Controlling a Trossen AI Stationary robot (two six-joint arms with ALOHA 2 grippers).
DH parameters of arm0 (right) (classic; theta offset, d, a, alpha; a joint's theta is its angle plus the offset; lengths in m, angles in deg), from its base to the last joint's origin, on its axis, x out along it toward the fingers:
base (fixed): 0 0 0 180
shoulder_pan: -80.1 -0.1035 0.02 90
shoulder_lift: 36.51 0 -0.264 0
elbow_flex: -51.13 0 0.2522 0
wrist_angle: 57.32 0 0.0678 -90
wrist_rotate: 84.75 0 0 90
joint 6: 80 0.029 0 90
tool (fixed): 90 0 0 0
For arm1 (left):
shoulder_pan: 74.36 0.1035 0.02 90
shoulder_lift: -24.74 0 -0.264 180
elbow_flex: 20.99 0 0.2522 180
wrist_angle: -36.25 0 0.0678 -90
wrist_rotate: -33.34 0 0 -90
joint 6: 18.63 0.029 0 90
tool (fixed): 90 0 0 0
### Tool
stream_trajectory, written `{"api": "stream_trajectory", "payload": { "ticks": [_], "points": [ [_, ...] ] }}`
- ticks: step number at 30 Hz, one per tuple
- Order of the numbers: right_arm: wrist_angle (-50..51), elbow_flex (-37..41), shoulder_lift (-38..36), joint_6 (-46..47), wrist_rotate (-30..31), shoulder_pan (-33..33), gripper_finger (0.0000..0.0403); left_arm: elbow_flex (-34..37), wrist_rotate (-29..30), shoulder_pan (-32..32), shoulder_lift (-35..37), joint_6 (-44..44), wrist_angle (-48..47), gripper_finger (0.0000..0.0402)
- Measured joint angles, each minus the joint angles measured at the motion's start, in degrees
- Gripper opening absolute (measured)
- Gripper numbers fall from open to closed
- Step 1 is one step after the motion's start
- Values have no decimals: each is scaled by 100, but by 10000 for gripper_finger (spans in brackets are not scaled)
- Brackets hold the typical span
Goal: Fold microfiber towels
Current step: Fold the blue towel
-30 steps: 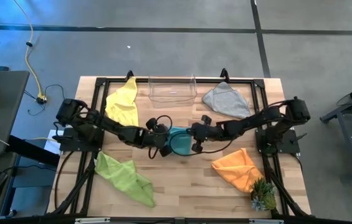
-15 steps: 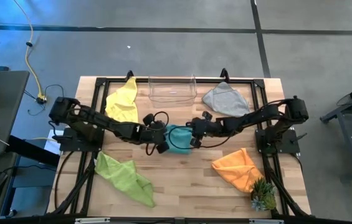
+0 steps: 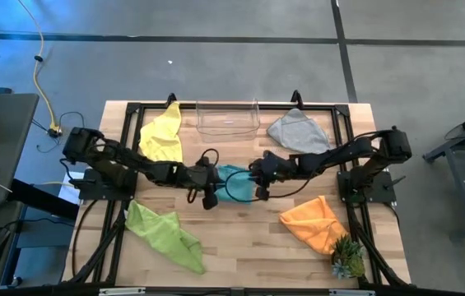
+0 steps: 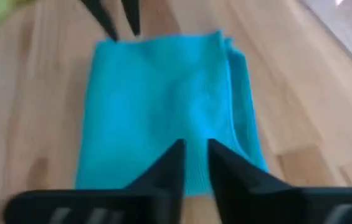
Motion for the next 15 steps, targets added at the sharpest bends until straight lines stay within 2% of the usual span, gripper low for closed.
{"api": "stream_trajectory", "payload": {
  "ticks": [2,3,5,8,10,15],
  "points": [
    [18,38,61,182,327,33,10,27,207,54,-87,-2,-48,25],
    [127,41,59,295,436,60,10,35,320,74,-102,-3,-105,17],
    [431,19,-4,508,498,131,32,27,382,180,-94,41,-162,10],
    [621,-23,-130,769,399,234,85,28,259,437,102,142,-303,20],
    [600,-33,-111,859,125,320,122,19,-19,713,252,249,-502,38],
    [566,-23,-102,723,-342,484,188,23,-1246,1609,215,420,-580,102]
  ]
}}
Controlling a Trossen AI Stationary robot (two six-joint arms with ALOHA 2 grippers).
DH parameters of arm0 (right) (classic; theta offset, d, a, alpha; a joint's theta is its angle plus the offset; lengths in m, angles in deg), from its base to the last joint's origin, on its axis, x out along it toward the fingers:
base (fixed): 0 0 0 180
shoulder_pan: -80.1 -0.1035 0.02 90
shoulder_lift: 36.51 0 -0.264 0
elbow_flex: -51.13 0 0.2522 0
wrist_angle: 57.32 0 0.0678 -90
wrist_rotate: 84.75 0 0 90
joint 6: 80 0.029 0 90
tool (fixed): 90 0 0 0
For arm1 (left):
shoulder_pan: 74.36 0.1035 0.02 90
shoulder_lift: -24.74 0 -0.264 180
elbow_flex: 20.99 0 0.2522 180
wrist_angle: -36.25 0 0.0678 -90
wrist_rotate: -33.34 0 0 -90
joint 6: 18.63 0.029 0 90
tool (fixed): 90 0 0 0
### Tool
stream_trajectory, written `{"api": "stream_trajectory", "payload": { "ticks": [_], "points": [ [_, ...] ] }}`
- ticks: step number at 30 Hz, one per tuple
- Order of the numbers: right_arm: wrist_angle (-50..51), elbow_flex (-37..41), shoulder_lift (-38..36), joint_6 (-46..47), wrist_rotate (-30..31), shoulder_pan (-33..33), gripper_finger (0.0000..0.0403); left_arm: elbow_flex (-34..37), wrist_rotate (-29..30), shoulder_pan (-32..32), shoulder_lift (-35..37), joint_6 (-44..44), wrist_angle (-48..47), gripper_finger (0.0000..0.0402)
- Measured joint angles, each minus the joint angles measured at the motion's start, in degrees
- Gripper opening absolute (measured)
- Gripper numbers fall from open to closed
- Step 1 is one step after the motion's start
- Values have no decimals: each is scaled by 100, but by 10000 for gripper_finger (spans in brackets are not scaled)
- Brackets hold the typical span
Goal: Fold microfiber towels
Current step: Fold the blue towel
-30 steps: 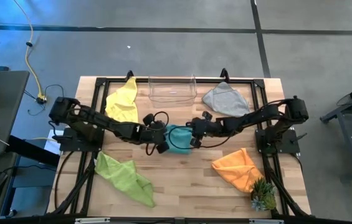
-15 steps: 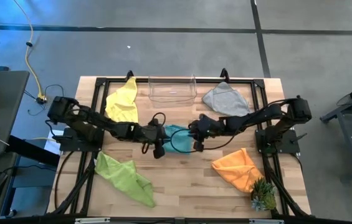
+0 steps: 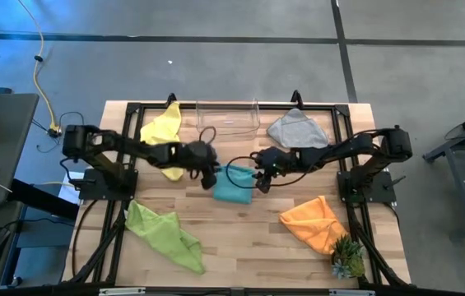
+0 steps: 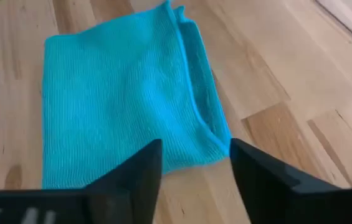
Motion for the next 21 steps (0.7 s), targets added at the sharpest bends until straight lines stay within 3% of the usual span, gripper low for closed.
{"api": "stream_trajectory", "payload": {
  "ticks": [6,11,16,21],
  "points": [
    [-216,0,4,-246,2,36,201,-3,-722,576,-294,400,-1,165],
    [-335,0,4,-379,2,35,189,-3,-1128,598,-611,696,226,175],
    [-358,0,4,-434,2,34,176,-2,-1130,605,-732,978,385,152],
    [-360,0,4,-476,2,34,164,-3,-1280,620,-735,1199,387,82]
  ]
}}
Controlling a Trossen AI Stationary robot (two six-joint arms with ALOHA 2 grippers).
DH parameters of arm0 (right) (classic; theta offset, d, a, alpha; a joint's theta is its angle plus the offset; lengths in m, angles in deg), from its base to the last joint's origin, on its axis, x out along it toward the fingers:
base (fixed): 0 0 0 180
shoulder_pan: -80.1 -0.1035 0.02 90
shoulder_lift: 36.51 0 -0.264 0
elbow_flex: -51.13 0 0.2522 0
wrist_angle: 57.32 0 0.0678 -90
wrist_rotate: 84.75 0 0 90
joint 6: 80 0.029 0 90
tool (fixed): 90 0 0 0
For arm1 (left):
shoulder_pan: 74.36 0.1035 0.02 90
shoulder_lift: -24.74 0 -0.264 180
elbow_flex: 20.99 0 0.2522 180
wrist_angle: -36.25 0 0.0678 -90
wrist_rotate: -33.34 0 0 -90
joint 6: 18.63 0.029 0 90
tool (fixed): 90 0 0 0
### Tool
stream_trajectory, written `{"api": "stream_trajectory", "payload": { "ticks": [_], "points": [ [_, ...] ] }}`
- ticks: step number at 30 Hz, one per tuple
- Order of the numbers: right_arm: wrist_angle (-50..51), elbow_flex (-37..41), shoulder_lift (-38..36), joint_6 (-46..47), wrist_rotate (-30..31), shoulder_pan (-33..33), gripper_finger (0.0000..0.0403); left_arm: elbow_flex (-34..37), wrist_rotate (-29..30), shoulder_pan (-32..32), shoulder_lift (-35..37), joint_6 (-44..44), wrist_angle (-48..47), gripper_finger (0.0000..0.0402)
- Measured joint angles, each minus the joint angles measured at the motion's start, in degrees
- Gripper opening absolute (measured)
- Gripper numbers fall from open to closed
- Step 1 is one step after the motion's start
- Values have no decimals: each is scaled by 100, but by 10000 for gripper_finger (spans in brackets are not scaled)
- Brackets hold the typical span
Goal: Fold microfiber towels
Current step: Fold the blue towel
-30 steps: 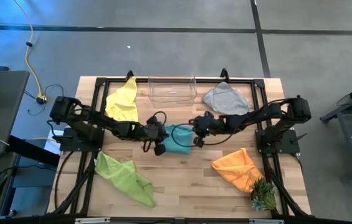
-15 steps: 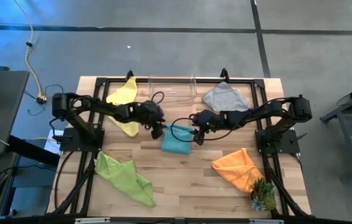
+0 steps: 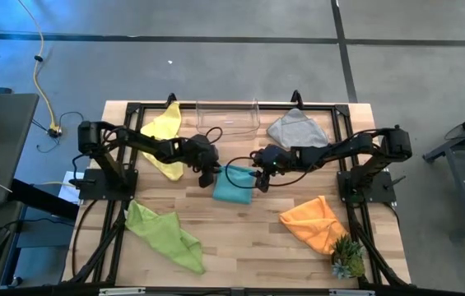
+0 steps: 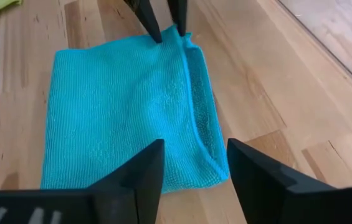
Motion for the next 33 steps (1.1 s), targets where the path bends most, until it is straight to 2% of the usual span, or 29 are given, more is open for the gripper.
{"api": "stream_trajectory", "payload": {
  "ticks": [3,5,14,24,28,33],
  "points": [
    [0,0,0,-2,0,0,158,0,-192,0,0,178,0,26],
    [0,0,0,-2,0,0,155,1,-197,0,1,226,26,8],
    [-8,0,2,-69,0,0,151,-2,-66,0,166,168,649,3],
    [83,0,2,-109,78,-37,151,2,796,2,118,74,469,1],
    [313,0,24,26,235,146,151,2,856,2,118,74,462,1],
    [53,0,276,1,-358,349,151,2,856,2,118,22,470,0]
  ]
}}
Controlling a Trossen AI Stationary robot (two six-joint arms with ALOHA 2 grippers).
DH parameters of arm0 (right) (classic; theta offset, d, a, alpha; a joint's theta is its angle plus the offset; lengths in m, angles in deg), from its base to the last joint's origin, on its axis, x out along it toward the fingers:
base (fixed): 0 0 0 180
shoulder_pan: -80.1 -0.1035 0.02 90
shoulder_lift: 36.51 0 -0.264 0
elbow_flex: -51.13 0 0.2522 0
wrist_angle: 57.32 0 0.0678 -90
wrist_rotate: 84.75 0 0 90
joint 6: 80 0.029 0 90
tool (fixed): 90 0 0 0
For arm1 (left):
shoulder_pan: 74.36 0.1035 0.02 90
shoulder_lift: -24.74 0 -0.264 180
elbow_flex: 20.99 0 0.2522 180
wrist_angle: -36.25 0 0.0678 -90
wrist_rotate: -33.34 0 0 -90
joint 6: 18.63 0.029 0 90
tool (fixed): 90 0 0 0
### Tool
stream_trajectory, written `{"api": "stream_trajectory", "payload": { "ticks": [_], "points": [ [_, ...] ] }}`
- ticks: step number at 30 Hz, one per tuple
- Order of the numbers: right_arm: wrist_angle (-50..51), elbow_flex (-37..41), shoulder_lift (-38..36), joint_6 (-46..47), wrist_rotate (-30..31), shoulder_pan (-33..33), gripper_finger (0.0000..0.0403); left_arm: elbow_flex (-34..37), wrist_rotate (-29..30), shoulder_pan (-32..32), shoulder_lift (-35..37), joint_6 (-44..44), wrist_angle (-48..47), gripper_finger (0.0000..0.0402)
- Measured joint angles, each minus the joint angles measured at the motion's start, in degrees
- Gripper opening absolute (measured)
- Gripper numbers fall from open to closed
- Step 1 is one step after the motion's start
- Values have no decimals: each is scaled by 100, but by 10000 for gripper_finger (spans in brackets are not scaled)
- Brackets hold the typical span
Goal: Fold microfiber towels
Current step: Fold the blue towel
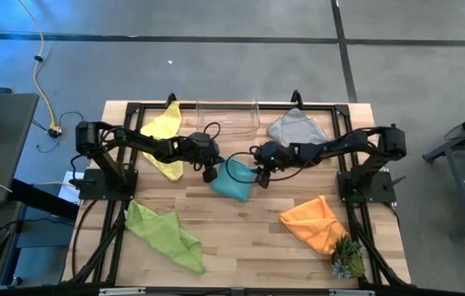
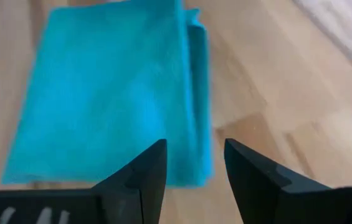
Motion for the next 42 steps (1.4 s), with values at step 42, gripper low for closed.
{"api": "stream_trajectory", "payload": {
  "ticks": [42],
  "points": [
    [-1807,-1,543,-300,58,-201,2,155,-63,-1306,99,11,149,52]
  ]
}}
